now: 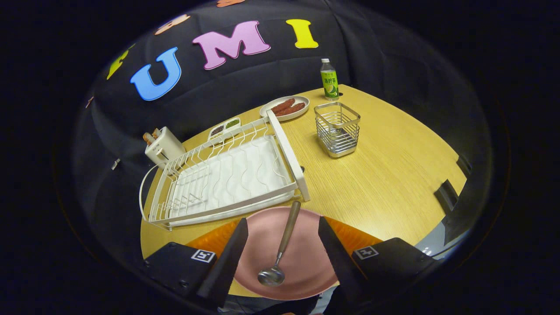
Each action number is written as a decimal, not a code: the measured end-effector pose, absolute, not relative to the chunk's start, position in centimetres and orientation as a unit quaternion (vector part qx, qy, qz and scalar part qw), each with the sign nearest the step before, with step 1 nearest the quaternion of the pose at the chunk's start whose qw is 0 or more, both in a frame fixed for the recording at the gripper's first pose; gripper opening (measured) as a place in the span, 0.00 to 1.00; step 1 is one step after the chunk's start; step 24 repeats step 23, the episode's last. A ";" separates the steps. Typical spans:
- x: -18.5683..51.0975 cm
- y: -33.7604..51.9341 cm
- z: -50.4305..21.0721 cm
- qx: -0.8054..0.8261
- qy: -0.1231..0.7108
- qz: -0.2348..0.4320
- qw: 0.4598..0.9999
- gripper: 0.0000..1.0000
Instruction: Take the plate from the dish rack, then take the spoon from the basket and place it into the plate.
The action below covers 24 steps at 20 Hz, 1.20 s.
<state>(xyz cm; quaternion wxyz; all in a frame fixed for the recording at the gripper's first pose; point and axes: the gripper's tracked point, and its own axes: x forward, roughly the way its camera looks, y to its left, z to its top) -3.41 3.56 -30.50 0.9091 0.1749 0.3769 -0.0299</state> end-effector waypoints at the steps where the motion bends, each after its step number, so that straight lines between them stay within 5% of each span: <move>1: -3.3 3.5 -29.6 0.171 0.369 -0.027 0.913 0.99; 16: -1.0 0.3 -1.5 0.033 0.035 0.003 0.999 0.98; 24: -2.3 0.5 0.9 0.077 0.010 0.042 0.996 0.98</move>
